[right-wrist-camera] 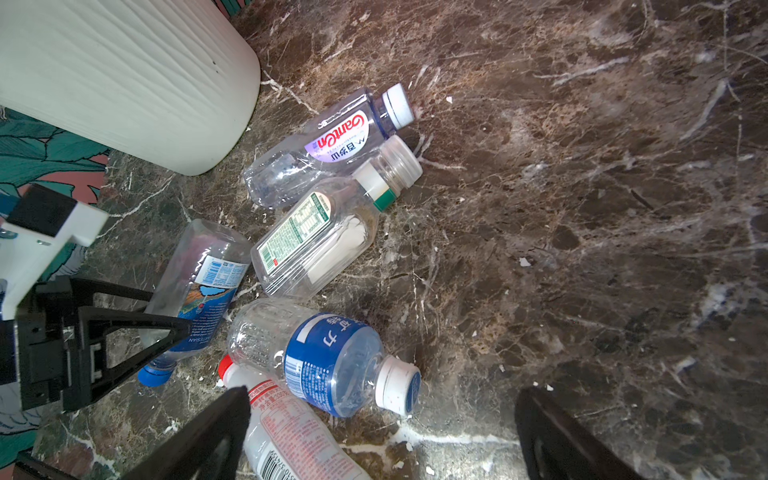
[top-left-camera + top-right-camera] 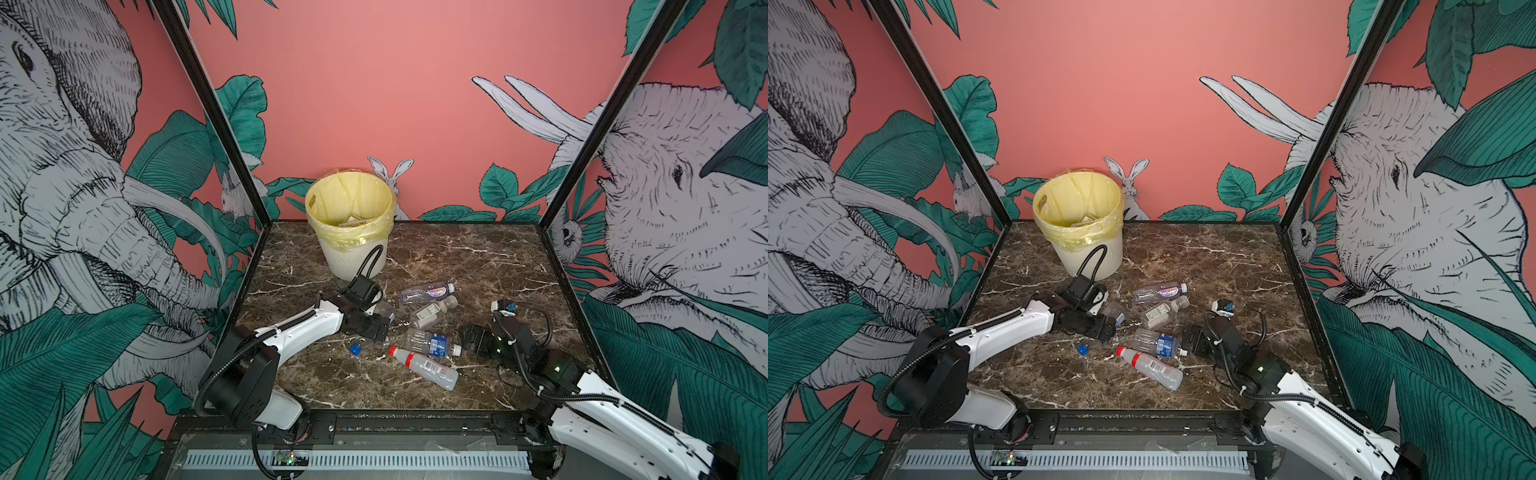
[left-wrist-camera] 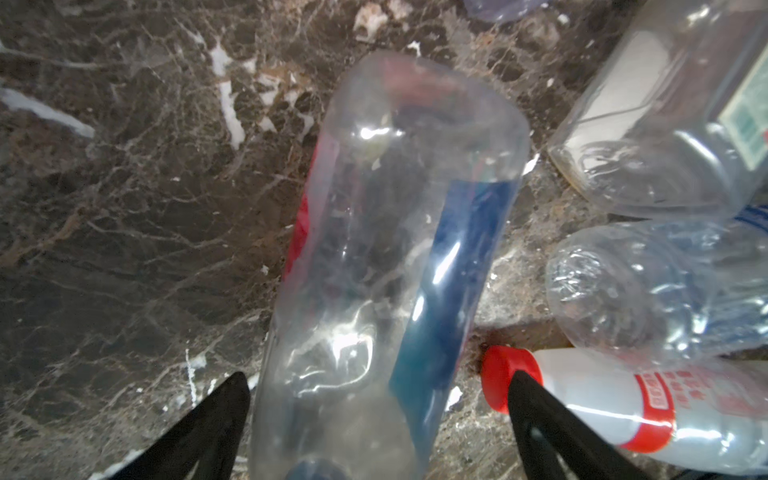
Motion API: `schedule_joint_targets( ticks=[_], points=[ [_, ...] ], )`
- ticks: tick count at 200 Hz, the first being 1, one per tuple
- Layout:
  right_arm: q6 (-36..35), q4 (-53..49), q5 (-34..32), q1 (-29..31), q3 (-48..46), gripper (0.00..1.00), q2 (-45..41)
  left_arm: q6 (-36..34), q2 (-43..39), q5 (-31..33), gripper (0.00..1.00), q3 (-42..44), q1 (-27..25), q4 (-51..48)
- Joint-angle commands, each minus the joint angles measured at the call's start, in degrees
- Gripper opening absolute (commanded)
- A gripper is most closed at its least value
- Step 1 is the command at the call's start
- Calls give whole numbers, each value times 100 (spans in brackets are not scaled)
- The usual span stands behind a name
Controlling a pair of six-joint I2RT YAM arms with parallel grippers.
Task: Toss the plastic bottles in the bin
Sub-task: 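Close the left gripper around the blue-labeled bottle's body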
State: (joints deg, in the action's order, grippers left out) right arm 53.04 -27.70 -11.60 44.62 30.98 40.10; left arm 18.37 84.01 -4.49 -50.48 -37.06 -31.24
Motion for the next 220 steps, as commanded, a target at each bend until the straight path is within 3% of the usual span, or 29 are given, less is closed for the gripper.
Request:
schedule_joint_targets(
  ticks=[1, 56, 116, 220],
  points=[
    [82, 27, -97, 20, -83, 99, -52, -24, 68, 354, 93, -133, -81, 29],
    [136, -47, -249, 21, -313, 99, -367, 207, 247, 694, 77, -173, -155, 110],
    [205, -295, -325, 16, -395, 99, -803, 374, 101, 473, 62, -165, -186, 97],
    [349, -401, -356, 16, -576, 99, -1176, 953, -1364, -68, 60, -668, -193, -210]
  ],
)
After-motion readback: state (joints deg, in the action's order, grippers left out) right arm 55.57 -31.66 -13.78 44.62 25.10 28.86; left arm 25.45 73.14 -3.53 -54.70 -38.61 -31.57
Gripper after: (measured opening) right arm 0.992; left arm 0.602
